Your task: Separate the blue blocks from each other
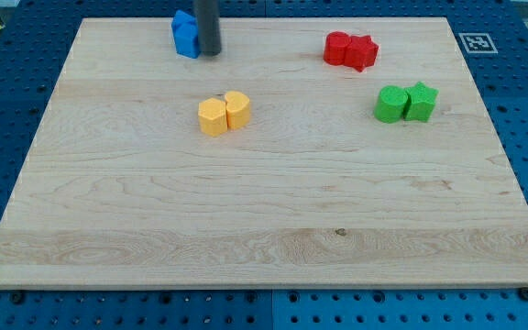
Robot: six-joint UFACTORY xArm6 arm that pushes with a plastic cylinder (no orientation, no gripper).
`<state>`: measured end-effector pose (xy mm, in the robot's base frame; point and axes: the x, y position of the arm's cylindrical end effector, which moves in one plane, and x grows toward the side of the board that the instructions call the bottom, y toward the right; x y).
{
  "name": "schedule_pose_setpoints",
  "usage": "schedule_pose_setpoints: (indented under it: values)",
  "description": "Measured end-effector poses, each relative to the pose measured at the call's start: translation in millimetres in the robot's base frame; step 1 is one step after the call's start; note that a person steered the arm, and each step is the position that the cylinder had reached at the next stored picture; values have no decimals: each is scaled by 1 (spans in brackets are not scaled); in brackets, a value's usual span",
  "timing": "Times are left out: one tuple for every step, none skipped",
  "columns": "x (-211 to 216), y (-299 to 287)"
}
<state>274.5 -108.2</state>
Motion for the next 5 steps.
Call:
schedule_pose_setpoints:
  values:
    - [4, -57]
    - [-6, -122]
    - [-49, -160]
    - [-78, -152]
    - [-82, -121]
